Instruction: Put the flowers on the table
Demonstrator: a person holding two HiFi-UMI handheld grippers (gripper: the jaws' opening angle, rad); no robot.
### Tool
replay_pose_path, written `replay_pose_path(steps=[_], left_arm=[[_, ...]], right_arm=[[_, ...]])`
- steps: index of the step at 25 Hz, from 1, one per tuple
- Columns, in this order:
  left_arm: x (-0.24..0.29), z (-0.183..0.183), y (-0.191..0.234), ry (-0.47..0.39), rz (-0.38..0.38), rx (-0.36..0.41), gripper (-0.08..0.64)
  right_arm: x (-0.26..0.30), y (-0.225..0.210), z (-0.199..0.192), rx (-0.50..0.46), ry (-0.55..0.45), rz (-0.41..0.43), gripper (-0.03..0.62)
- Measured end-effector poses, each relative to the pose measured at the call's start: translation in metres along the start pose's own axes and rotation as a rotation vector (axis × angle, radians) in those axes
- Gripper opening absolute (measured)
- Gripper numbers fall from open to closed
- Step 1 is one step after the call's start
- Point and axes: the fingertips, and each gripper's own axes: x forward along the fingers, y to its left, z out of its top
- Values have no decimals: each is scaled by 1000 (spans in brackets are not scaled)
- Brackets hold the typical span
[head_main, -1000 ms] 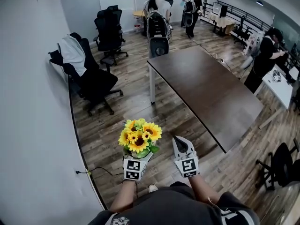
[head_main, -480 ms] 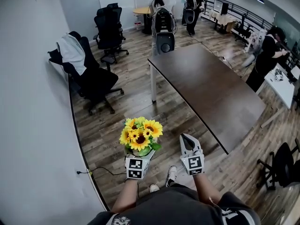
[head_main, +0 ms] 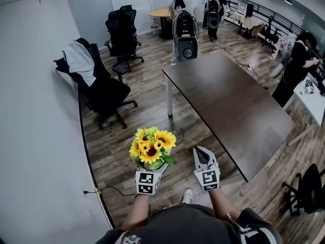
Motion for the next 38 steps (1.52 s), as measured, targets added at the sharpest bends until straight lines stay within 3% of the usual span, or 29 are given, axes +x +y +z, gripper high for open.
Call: replay_pose_path(steps=[7,14,22,27,35,38], left_arm=[[57,19,2,2,35,24,528],[100,26,-8,24,45,34,528],[126,27,-6,22,51,-42,528],[144,24,19,25,58,-67,528],[193,31,54,39,-6,-8,528],[216,33,73,26,-63,26,528]], right_arm=[[44,-53,9,-7,-65,14,23],[66,-81,-5,12,-64,61,23],[74,-99,-12,30,-73,74,23],[99,-89,-21,41,-47,147,23],[152,-98,-16,-4,-25,96,23],[179,-101,-11,-18,-18,72,23]])
